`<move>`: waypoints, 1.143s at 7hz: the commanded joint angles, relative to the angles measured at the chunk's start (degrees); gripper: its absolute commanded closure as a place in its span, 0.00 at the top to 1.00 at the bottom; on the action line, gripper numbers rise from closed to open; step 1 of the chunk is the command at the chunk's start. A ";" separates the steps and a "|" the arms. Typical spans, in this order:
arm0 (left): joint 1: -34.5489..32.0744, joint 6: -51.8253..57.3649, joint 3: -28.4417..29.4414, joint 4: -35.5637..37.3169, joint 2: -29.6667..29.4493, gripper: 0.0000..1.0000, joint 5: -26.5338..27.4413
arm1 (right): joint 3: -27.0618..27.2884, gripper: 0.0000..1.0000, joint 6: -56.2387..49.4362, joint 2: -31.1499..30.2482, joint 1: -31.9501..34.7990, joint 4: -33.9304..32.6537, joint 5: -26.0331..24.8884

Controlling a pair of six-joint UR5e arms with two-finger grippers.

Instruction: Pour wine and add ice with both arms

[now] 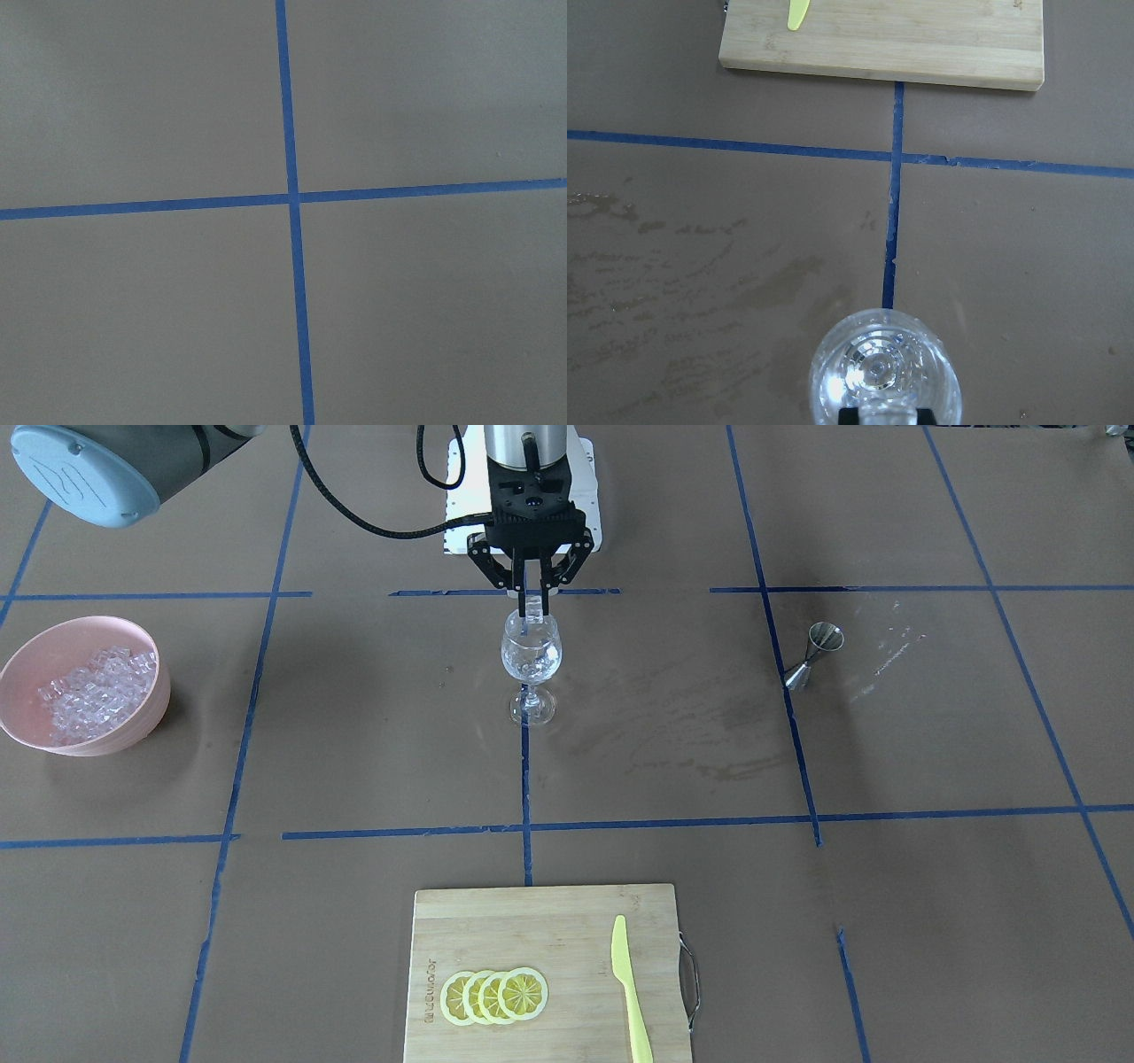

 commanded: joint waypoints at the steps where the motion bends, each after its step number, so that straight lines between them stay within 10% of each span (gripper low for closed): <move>1: 0.00 0.08 0.00 0.02 0.00 1.00 0.08 | -0.03 0.17 -0.20 -0.19 -0.05 -0.10 -0.09; 2: 0.00 0.08 0.00 -0.06 0.00 1.00 0.00 | 0.15 0.99 -0.20 -0.45 -0.05 -0.09 -0.61; 8: -0.09 -0.01 0.08 0.11 0.52 1.00 0.26 | 3.90 1.00 -7.36 -4.11 3.79 0.08 3.13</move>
